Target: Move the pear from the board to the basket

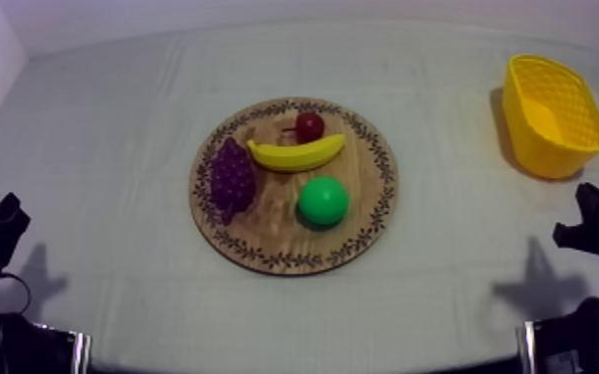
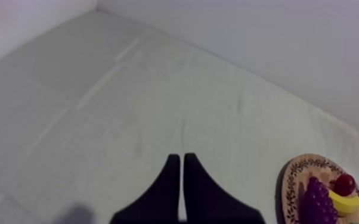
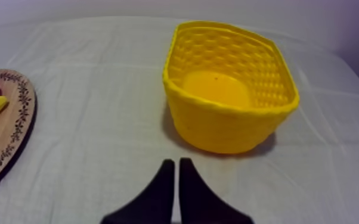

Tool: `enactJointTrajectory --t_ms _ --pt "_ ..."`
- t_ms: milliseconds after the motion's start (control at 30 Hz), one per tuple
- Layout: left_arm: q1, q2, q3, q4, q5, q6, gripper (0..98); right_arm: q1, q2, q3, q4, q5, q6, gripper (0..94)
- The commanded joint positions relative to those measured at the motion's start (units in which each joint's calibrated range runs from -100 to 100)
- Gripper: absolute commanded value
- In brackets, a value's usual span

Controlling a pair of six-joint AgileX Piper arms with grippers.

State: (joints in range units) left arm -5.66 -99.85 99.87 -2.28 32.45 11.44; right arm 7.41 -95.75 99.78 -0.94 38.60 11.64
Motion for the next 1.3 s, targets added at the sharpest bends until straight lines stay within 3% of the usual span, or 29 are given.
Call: enactJointTrajectory --t_ms 0,467,633,767,1067,1200,1267 --pt "-0.02 0.02 0.02 0.00 0.05 0.02 0.1 0.02 -0.01 -0.01 -0.02 0.03 0.01 0.4" --pt "-0.02 0.02 0.02 0.00 0.05 0.02 0.1 0.02 -0.01 -0.01 -0.02 0.03 0.01 0.4" --pt "-0.02 0.02 0.02 0.00 0.05 0.02 0.1 -0.10 -0.01 -0.01 -0.02 0.03 -5.69 0.4" --pt "-0.02 0.02 0.02 0.00 0.05 0.02 0.1 -0.18 -0.01 -0.01 -0.02 0.03 -7.89 0.4" --pt "-0.02 0.02 0.02 0.00 0.05 0.04 0.1 -2.10 -0.01 -0.14 0.01 0.73 -4.42 0.4" --pt "-0.02 0.02 0.02 0.00 0.05 0.04 0.1 -2.86 -0.01 -2.68 0.17 5.34 -0.01 0.5" --pt "-0.02 0.02 0.02 0.00 0.05 0.03 0.1 -3.70 0.77 -4.42 0.54 7.18 -0.66 0.5"
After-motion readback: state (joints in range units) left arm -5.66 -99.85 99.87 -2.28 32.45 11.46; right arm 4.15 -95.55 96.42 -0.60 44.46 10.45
